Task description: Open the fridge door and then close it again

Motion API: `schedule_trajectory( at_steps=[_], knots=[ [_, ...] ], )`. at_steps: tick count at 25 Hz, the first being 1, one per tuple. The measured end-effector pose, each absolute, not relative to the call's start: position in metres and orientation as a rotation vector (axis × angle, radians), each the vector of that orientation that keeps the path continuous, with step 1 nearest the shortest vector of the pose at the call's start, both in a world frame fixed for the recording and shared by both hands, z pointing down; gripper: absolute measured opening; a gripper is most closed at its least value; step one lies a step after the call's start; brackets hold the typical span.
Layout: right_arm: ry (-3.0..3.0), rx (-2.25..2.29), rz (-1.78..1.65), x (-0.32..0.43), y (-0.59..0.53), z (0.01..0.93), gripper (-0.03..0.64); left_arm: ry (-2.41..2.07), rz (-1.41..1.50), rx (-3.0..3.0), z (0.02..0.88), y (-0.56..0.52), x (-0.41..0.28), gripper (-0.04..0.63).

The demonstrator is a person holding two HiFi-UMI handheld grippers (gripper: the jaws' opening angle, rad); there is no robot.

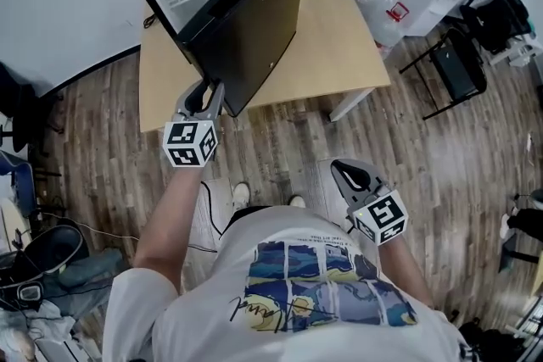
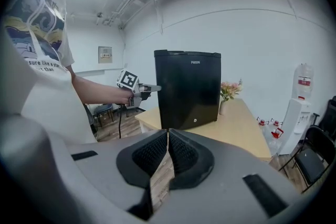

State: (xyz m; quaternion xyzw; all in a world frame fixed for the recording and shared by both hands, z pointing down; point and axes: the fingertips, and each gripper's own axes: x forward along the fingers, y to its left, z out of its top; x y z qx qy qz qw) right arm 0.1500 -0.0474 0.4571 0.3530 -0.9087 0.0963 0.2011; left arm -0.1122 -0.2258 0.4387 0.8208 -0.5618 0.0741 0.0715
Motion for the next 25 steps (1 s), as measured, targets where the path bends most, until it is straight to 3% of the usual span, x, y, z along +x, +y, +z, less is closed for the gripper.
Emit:
schedule_trajectory(
  at_steps=[25],
  knots=[
    [-2.563,0.925,0.293,0.227,-0.026,0.475,0.016,-1.899,0.219,2.309,0.437,-0.185,-0.008,0.129]
  ],
)
